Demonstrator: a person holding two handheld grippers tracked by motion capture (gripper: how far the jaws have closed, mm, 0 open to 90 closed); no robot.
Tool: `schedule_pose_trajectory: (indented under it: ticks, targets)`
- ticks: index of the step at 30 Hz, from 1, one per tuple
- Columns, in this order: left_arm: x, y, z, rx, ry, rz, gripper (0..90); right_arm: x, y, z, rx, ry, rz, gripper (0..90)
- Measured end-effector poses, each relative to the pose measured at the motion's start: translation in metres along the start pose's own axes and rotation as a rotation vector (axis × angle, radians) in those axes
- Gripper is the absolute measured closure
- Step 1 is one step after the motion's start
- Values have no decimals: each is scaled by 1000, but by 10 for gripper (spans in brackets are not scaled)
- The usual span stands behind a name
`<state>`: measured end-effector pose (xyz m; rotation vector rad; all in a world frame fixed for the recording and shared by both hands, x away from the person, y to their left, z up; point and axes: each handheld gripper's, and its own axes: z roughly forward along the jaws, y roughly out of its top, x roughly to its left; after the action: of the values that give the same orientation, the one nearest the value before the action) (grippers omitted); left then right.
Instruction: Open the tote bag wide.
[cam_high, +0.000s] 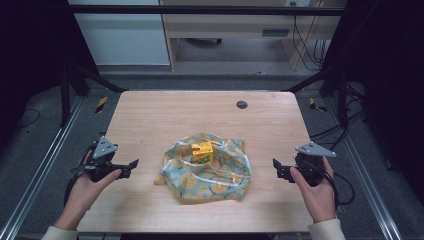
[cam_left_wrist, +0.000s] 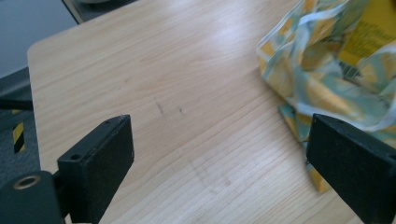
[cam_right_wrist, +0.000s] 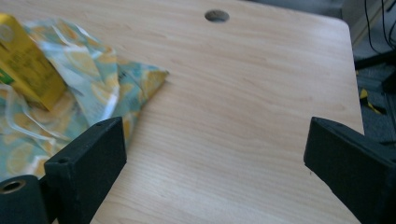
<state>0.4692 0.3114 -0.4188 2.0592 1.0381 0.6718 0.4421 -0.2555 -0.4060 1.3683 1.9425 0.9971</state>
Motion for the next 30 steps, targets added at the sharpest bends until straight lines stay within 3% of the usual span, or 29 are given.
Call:
schedule_pose_trajectory:
  ticks: [4, 13, 21, 27, 30]
  targets:
    - [9, -12, 6, 38, 7, -31, 74, -5, -11, 6, 34, -11, 26, 63]
    - [22, -30, 21, 139, 29, -54, 75, -15, -30, 28, 116, -29, 63, 73]
    - [25, -36, 35, 244, 25, -38, 77, -20, -37, 51, 197, -38, 96, 91]
    - [24, -37, 41, 276, 59, -39, 97, -23, -41, 67, 285, -45, 106, 94]
    - [25, -38, 42, 268, 66, -55, 91, -26, -44, 72, 300, -55, 118, 93]
